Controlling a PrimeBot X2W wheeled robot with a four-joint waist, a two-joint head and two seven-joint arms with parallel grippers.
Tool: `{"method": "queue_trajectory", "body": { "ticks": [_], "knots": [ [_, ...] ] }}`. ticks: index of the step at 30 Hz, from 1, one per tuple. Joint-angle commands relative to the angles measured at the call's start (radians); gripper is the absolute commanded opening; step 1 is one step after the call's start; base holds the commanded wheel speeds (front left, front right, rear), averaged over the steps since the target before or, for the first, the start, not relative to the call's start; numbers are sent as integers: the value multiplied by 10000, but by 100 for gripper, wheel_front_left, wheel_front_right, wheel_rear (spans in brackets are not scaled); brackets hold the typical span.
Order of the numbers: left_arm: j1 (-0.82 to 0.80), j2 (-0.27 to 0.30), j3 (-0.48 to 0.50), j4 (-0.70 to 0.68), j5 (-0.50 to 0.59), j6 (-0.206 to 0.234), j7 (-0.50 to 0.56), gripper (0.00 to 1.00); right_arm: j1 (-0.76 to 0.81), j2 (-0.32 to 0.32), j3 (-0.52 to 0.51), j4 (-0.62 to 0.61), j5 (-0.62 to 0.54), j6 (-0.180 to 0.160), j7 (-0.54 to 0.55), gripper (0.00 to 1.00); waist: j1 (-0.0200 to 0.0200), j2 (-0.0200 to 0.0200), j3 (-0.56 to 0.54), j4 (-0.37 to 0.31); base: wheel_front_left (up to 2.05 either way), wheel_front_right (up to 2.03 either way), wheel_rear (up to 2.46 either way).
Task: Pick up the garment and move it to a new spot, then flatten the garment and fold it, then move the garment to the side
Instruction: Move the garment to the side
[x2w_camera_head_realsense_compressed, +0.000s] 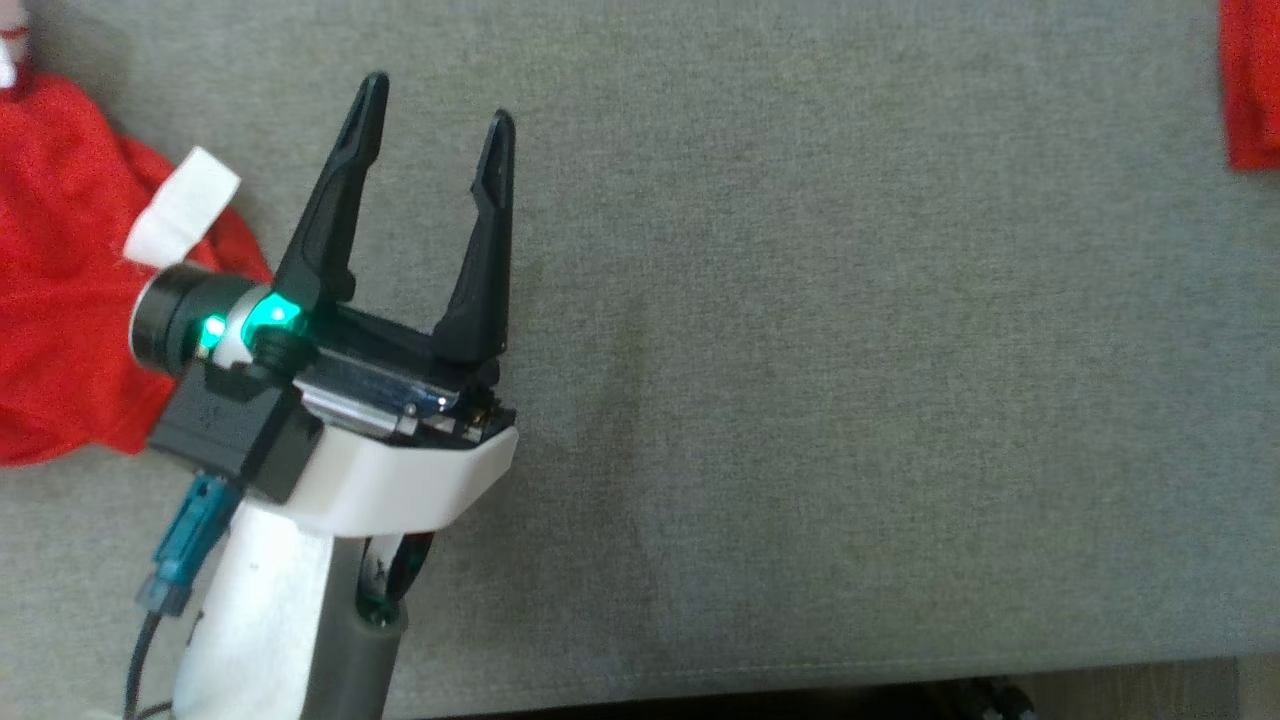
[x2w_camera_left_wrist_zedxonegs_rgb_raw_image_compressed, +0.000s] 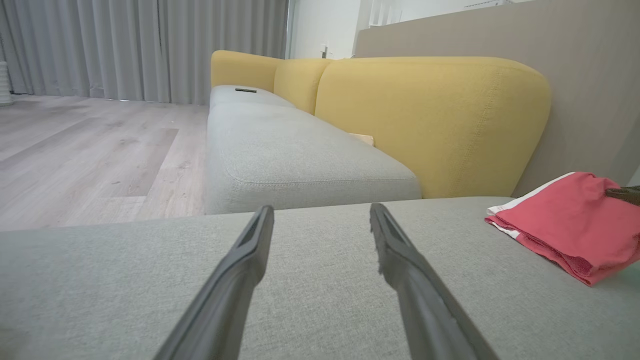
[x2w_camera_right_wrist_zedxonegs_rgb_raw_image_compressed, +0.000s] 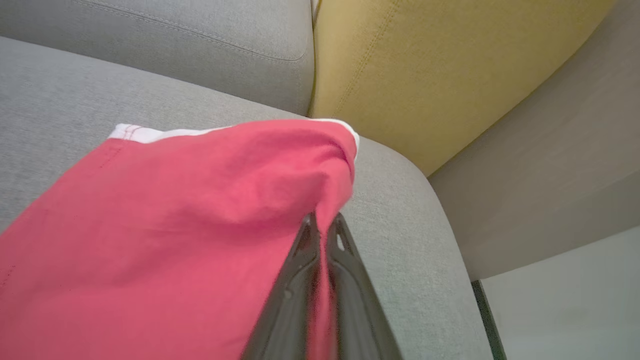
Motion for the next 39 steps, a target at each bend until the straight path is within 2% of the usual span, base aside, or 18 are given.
{"method": "queue_trajectory", "body": {
  "ticks": [1, 4, 8, 13, 14, 15, 16, 21, 25, 27, 32, 33, 36, 37, 39],
  "knots": [
    [-183, 45, 195, -423, 96, -71, -49, 100, 106, -596, -238, -412, -175, 67, -9, 0, -1, 0, 328, -55, 0, 0, 0],
    [-356, 45, 204, -520, 137, -147, -49, 100, -73, -696, -663, -594, -492, 67, -22, 0, -1, 0, 598, -41, 0, 0, 0],
    [-510, 45, 261, -598, 219, -256, -49, 100, -101, -855, -696, -982, -913, 67, 105, 0, -1, 0, 778, -18, 0, 0, 0],
    [-572, 45, 352, -610, 268, -327, -49, 100, -149, -620, -867, -1332, -1606, 67, 163, 0, -1, 0, 780, -28, 0, 0, 0],
    [-586, 45, 350, -607, 271, -335, -49, 100, -153, -592, -905, -1386, -1824, 67, 112, 22, -1, 0, 755, -21, 0, 0, 0],
    [-593, 45, 340, -593, 264, -340, -49, 100, -161, -528, -961, -1412, -2027, 67, 66, 51, -1, 0, 710, -8, 0, 0, 0],
    [-596, 45, 330, -578, 258, -338, -49, 100, -180, -438, -1020, -1436, -2226, 67, 5, 100, -1, 0, 647, 10, 0, 0, 0],
    [-489, 45, 310, -401, 144, -207, -49, 100, -193, -88, -736, -1585, -3038, 67, -617, 100, -1, 0, 176, 145, 0, 0, 0],
    [-176, 45, 406, -9, 11, -21, -49, 100, -437, 585, -31, -1439, -3292, 67, -1702, 100, -1, 0, -478, 272, 0, 0, 0],
    [20, 45, 500, 240, -81, 86, -49, 100, -452, 1087, 467, -1227, -3107, 67, -2240, 100, -1, 0, -836, 347, 0, 0, 0],
    [590, 45, 906, 1241, -333, 289, -49, 100, -228, 2893, 1050, -387, -2482, 67, -3242, 100, -1, 0, -1879, 477, 0, 0, 0],
    [590, 45, 906, 1241, -333, 289, -49, 100, -228, 2893, 1050, -387, -2482, 67, -3242, 100, -1, 0, -1879, 477, 0, 0, 0],
    [894, 45, 1244, 1777, -536, 382, -49, 100, 50, 3691, 1507, 516, -2137, 67, -4079, 100, -1, 0, -2522, 540, 0, 0, 0],
    [1057, 45, 1475, 1991, -635, 441, -49, 100, 246, 4142, 1827, 1194, -1942, 67, -4767, 100, -1, 0, -2929, 581, 0, 0, 0],
    [1224, 45, 1687, 2101, -733, 472, -49, 100, 463, 4535, 2137, 1818, -1783, 67, -5358, 100, -1, 0, -3323, 628, 0, 0, 0]
  ]
}}
